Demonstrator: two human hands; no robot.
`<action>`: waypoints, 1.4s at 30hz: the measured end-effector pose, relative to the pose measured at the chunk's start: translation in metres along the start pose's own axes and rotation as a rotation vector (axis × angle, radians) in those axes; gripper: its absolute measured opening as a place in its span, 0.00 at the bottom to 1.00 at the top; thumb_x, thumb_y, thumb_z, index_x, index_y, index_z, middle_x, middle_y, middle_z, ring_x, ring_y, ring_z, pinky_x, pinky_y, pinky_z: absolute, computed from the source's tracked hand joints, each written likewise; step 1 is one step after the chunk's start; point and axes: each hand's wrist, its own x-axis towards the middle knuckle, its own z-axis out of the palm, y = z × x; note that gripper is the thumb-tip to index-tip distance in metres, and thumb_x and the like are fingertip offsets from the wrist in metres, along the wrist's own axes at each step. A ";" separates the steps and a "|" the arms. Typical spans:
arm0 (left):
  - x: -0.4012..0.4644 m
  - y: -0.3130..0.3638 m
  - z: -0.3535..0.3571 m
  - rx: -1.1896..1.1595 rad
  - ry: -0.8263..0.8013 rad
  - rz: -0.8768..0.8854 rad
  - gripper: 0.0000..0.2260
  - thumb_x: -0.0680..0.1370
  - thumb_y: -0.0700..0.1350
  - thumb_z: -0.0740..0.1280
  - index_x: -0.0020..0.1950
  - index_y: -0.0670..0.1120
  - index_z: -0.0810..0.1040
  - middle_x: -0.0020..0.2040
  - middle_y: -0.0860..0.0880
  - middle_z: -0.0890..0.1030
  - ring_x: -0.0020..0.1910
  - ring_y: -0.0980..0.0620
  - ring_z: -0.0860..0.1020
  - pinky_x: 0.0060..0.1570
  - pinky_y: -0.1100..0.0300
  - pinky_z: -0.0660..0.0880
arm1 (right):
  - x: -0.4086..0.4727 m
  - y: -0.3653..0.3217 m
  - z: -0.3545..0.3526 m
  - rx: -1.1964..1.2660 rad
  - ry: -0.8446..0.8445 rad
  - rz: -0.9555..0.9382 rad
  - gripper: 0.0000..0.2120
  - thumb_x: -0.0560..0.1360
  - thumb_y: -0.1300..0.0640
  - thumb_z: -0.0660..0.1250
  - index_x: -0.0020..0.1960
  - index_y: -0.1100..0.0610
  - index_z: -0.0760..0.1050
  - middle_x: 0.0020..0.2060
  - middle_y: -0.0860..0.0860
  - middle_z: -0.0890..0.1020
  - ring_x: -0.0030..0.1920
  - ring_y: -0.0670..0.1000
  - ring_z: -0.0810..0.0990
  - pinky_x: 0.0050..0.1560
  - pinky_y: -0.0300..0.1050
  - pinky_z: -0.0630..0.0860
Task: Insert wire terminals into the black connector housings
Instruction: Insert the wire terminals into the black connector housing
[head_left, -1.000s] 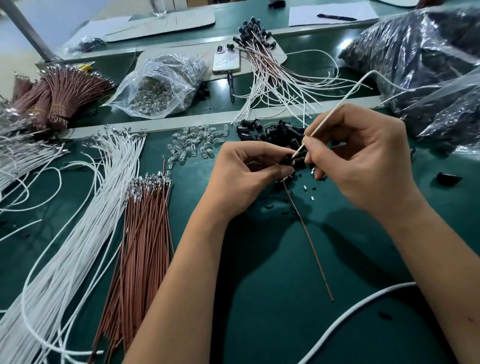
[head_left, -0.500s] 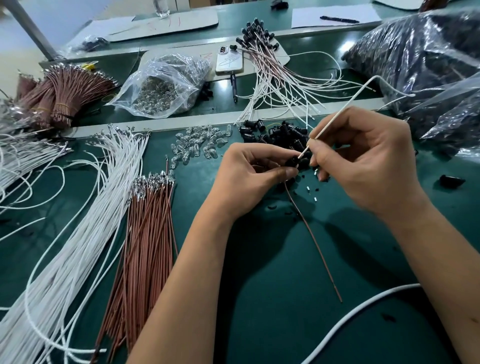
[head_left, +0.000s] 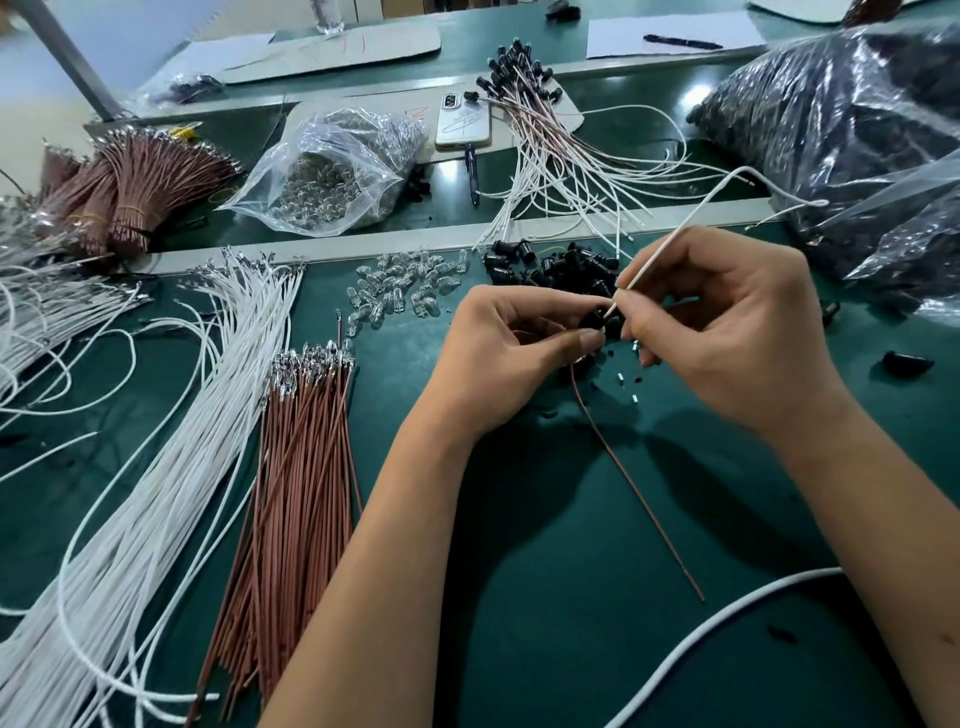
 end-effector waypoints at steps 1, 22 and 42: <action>0.000 0.000 0.000 -0.012 0.000 -0.001 0.13 0.74 0.33 0.75 0.56 0.44 0.85 0.44 0.37 0.85 0.41 0.51 0.78 0.45 0.61 0.77 | 0.000 0.001 0.000 0.000 -0.003 0.006 0.03 0.75 0.70 0.73 0.46 0.65 0.80 0.37 0.53 0.84 0.33 0.51 0.83 0.31 0.50 0.81; -0.002 0.008 0.005 -0.175 0.039 -0.124 0.05 0.74 0.34 0.75 0.48 0.41 0.84 0.44 0.34 0.85 0.41 0.46 0.80 0.45 0.58 0.77 | 0.004 0.010 -0.004 0.163 0.010 0.325 0.14 0.80 0.52 0.71 0.41 0.61 0.84 0.29 0.61 0.76 0.25 0.50 0.70 0.23 0.37 0.63; -0.008 0.015 0.011 -0.230 -0.023 -0.218 0.11 0.72 0.32 0.75 0.38 0.43 0.77 0.47 0.32 0.84 0.51 0.35 0.83 0.54 0.51 0.77 | 0.003 -0.005 -0.001 0.314 -0.086 0.378 0.10 0.75 0.50 0.72 0.46 0.55 0.88 0.27 0.56 0.70 0.28 0.50 0.63 0.25 0.37 0.58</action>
